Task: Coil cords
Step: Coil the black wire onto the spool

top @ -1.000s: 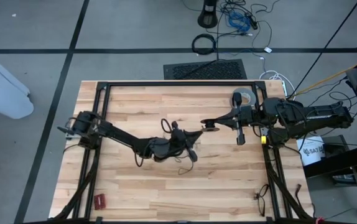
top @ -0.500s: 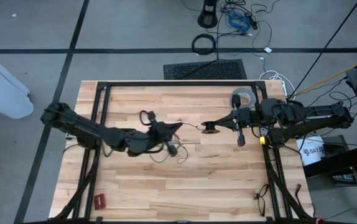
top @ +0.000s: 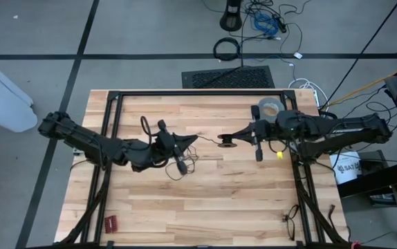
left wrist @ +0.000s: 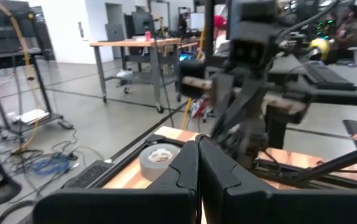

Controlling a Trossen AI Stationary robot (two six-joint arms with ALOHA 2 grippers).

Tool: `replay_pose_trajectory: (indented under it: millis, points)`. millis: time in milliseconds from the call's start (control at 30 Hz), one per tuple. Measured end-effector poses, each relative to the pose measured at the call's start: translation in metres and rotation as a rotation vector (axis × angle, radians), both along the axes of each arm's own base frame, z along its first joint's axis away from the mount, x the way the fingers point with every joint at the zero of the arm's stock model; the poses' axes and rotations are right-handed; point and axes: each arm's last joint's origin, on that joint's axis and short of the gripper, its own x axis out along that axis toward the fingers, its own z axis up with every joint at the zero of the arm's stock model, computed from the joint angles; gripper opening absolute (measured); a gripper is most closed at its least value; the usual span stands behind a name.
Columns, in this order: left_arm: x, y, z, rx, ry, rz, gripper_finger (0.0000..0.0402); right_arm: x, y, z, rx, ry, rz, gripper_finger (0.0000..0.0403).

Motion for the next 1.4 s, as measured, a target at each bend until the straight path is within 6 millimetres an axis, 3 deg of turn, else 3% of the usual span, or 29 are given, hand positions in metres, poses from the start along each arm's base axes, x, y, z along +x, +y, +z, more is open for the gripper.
replay_pose_trajectory:
  millis: [600,933,1400]
  points:
    - [0.005,0.003,0.013,-0.062,-0.175,-0.063,0.0004,0.049,-0.009,-0.014,-0.025,-0.08,-0.112,0.0]
    - [0.029,0.012,-0.004,-0.133,-0.224,-0.024,0.0004,0.069,-0.013,-0.021,-0.083,-0.132,-0.273,0.0]
    - [0.061,0.016,-0.044,-0.199,-0.175,-0.022,0.0004,0.069,-0.015,-0.021,-0.111,-0.131,-0.367,0.0]
